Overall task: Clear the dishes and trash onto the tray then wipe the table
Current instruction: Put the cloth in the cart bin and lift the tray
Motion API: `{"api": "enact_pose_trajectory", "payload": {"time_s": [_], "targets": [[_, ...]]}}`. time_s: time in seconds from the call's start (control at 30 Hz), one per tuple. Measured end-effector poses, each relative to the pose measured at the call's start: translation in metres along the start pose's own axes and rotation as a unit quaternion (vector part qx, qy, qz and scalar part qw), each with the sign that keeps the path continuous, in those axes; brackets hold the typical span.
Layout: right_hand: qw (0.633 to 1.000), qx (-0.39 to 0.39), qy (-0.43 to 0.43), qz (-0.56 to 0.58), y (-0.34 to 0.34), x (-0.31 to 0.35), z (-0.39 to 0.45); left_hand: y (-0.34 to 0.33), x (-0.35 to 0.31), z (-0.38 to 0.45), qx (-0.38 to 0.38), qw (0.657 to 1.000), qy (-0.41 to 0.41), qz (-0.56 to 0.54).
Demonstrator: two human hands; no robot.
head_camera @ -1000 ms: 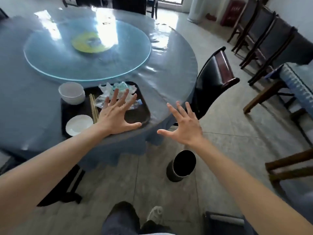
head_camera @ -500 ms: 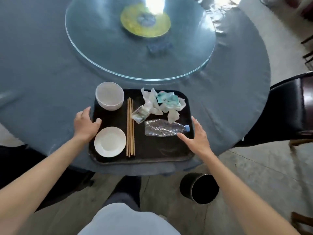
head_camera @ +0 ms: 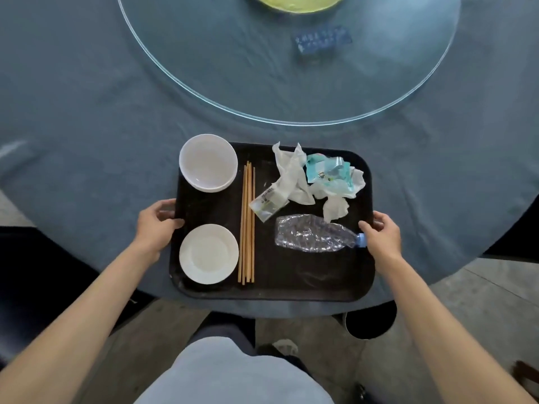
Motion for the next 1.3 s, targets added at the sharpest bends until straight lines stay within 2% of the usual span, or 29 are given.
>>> {"api": "enact_pose_trajectory", "payload": {"time_s": [0.4,0.53,0.73,1.07,1.3], "targets": [[0.999,-0.002,0.003,0.034,-0.004,0.006,-0.010,0.010,-0.003,0.002,-0.001,0.999,-0.017,0.045],[0.998,-0.019,-0.005,0.059,0.012,-0.004,-0.023,0.007,-0.021,-0.005,0.036,0.997,-0.045,0.049],[0.990,-0.087,-0.027,0.110,0.060,-0.038,-0.053,-0.032,-0.074,-0.024,0.105,0.983,-0.111,0.101],[0.941,-0.251,-0.081,0.214,0.171,-0.140,-0.161,-0.148,-0.152,-0.084,0.264,0.917,-0.208,0.213],[0.875,-0.373,-0.139,0.275,0.228,-0.238,-0.280,-0.257,-0.183,-0.186,0.408,0.829,-0.267,0.273]]}}
Point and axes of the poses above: each hand's wrist, its own z-axis towards the middle knuckle, its own y-axis out of the back of the hand, x = y × z, the point moved 3 cm from there along z, towards the middle knuckle, and after that the axes turned 6 degrees about x, right-handed, at the moved point
